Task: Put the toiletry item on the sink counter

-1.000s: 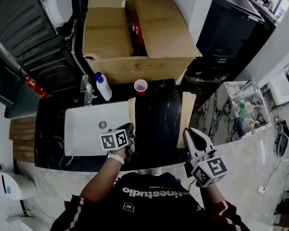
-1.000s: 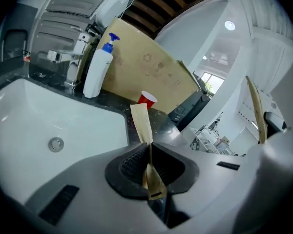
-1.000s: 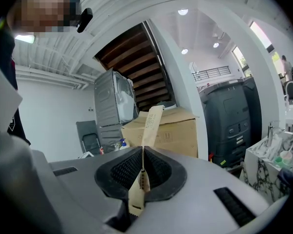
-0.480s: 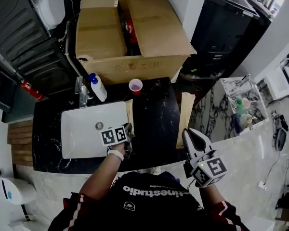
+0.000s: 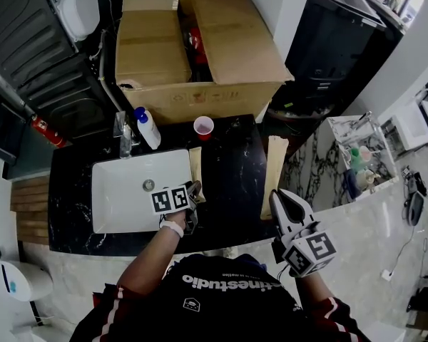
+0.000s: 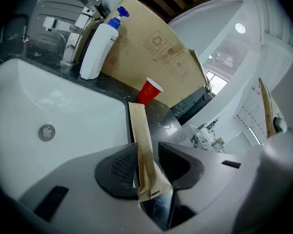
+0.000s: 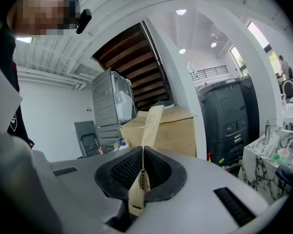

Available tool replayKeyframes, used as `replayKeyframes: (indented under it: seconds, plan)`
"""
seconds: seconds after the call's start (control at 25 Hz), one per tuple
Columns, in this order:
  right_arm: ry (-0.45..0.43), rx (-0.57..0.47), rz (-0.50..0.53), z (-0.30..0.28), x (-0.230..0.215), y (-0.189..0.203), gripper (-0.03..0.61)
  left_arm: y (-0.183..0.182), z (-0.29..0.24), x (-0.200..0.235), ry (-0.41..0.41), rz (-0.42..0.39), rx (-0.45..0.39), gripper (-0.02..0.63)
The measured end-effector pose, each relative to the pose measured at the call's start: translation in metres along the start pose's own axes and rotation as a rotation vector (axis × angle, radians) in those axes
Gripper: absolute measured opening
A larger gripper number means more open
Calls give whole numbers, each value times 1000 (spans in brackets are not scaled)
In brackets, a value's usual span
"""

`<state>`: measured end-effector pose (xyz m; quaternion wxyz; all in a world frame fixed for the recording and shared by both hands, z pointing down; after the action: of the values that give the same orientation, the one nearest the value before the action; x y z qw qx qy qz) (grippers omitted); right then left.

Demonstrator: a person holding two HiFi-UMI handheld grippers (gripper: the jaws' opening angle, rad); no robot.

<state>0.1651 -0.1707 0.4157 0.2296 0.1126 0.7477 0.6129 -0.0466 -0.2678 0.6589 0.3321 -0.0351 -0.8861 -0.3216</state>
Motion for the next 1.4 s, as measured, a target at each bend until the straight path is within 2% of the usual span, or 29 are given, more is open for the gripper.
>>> replayKeyframes:
  seconds: [0.16,0.32,0.4,0.56,0.68,0.84,0.96,1.04,1.2,1.4]
  plan:
    - [9,21,29,0,-1,3,44,-4,9,-6,18,-46,-14,157]
    - [5,19,36,-1,1,0,46,-27,39,-18,22,-166,-85,166]
    - [0,15,37,-2,3,-2,44,-46,62,-29,57,-196,-167,166]
    - [-16,8,41,-5,10,-4,46,-79,126,-57,187,-240,-396,163]
    - [-23,3,39,-7,12,-5,44,-88,166,-74,201,-380,-505,148]
    - [-31,-2,44,-8,18,-8,44,-94,207,-93,162,-582,-594,129]
    - [-33,1,43,-7,19,-7,46,-99,228,-107,134,-693,-649,107]
    - [-34,3,39,-7,20,-6,45,-101,234,-112,135,-712,-666,86]
    - [-41,3,39,-7,24,-5,44,-104,241,-119,195,-635,-681,59]
    - [-35,3,38,-5,22,-5,44,-104,244,-131,208,-656,-685,23]
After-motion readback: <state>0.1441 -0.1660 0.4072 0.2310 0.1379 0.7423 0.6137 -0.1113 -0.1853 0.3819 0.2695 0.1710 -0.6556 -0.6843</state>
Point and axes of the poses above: the fingertips, and each gripper's own axes: z backward along the fingers, x to its left, y out of its underside, the point moved 2 cm from there along z, backward along the fingers, and after that the axes turned 1 degree about z, right-handed, at the moved point
